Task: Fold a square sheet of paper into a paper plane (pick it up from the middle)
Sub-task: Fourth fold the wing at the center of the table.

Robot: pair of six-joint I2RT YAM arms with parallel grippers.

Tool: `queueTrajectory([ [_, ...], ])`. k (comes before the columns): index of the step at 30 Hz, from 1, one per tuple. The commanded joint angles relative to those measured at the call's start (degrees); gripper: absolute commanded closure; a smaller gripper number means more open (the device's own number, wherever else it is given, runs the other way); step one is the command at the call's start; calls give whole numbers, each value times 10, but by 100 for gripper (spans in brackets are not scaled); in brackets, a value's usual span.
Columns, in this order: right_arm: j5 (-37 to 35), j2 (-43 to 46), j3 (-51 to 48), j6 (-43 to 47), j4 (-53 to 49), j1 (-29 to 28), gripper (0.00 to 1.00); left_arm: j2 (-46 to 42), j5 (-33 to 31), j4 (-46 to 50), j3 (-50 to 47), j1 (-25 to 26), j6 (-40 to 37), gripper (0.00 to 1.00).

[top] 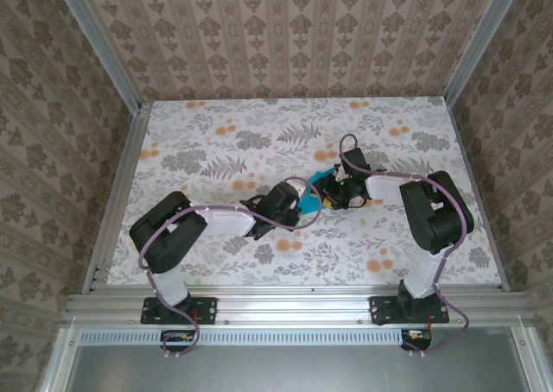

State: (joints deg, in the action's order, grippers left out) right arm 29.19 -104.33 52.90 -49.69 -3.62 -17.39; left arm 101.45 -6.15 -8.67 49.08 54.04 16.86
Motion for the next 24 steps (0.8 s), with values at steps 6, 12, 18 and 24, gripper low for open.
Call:
queueTrajectory([
  [6, -62, -48, -25, -8, -79, 7, 54, -15, -13, 26, -2, 4, -1, 76],
  [12, -62, -48, -25, -8, -78, 6, 53, -15, -11, 24, -8, 5, 5, 77],
  [18, -57, -46, -29, -5, -72, 6, 53, -11, 4, 19, 0, 4, 5, 89],
  [24, -44, -36, -32, 5, -64, 7, 53, -6, 63, 12, 10, -6, 16, 88],
])
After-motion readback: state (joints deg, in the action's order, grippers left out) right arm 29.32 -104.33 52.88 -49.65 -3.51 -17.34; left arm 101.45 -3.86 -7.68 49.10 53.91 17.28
